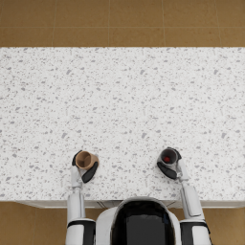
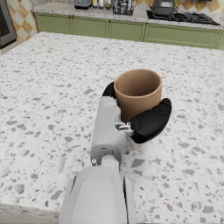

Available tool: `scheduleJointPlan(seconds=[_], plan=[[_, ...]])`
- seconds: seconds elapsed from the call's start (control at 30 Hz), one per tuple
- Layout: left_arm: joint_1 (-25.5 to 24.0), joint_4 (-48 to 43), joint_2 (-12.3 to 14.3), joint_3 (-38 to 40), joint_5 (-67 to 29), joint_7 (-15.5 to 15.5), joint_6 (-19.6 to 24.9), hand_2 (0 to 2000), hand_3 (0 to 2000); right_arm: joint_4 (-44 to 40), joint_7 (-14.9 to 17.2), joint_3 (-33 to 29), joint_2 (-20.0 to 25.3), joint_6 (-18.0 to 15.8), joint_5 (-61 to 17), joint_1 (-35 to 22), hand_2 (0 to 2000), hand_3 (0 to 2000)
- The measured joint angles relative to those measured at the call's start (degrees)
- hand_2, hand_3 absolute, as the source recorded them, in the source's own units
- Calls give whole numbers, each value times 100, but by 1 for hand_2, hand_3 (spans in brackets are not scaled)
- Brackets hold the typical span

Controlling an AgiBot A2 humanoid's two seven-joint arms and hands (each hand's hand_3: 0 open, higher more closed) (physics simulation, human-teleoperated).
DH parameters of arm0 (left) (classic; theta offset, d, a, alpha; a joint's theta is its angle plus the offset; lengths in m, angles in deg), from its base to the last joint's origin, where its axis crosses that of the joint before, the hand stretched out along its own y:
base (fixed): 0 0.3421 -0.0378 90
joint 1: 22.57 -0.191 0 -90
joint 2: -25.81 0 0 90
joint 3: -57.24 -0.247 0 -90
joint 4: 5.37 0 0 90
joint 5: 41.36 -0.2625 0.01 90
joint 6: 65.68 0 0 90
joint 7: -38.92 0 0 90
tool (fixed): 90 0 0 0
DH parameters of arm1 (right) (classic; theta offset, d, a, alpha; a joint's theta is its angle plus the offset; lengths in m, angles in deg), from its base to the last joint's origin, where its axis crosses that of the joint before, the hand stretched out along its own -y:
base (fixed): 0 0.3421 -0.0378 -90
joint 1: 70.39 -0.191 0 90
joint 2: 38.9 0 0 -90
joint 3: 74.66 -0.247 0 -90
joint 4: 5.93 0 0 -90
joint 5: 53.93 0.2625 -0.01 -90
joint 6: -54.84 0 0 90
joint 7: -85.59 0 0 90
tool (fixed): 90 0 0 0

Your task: Pick up two cups and pour the berry on the right into the cup on the left

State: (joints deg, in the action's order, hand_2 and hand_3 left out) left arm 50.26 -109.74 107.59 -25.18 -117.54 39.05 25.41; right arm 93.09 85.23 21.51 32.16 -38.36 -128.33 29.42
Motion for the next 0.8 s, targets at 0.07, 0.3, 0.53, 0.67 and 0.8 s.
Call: scheduleJointPlan(seconds=[0.07,0.3,0.53,0.67,0.8], plan=[[90,-244,-3,-245,0,-5,42,2000,1280,344,-1,56,38,-10,0,-30,2000,1280],[614,-569,110,-1024,-1080,-7,98,2000,1280,1123,-2,266,352,-60,-1084,-462,2000,1280],[1137,-492,357,-1711,-2097,-5,106,2000,1280,1393,6,316,789,-120,-2358,-1110,2000,1280],[1348,-387,484,-2013,-2222,-3,109,2000,1280,1436,6,328,1101,-155,-3089,-1585,2000,1280],[1444,-333,547,-2171,-2777,-3,106,2000,1280,1368,2,389,1369,-209,-3820,-2000,2000,1280]])
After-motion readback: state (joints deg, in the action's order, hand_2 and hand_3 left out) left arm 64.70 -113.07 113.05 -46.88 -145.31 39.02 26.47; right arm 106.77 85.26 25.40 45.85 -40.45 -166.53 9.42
